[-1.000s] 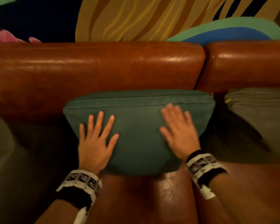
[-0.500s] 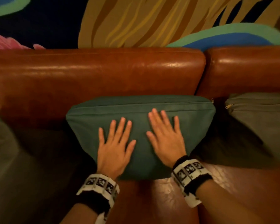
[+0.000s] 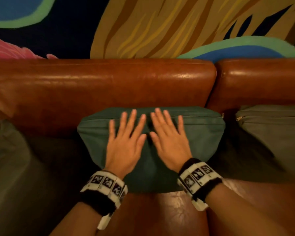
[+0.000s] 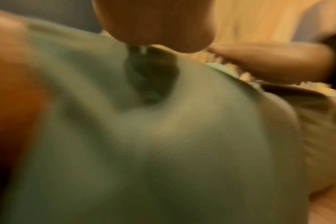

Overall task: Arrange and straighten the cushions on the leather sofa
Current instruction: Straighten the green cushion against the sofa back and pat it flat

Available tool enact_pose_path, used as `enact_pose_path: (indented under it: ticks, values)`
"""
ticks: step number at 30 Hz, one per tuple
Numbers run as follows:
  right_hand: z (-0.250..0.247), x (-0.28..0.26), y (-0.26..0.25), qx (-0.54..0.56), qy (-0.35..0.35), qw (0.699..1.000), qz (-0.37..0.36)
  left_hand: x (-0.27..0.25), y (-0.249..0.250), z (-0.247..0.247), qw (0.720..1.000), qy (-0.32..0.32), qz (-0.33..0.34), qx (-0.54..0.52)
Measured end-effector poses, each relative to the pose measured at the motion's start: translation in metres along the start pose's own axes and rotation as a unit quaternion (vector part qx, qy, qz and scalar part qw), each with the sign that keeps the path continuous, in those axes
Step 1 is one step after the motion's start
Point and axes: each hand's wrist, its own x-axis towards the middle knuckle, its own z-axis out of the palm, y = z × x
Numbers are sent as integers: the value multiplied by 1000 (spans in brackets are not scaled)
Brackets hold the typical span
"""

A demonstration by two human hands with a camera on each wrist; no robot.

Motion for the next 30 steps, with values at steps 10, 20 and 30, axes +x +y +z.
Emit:
enact_pose_path:
  ticks: [10, 20, 30]
  values:
    - [-26, -33, 115, 139, -33, 945, 295, -17, -117, -14, 927, -32, -344, -148]
    - [-33, -17, 128, 467, 138, 656, 576, 11, -109, -23, 811, 39, -475, -340]
    - [-13, -35, 142, 503, 116, 644, 565, 1, -92, -16, 789, 116, -515, -314]
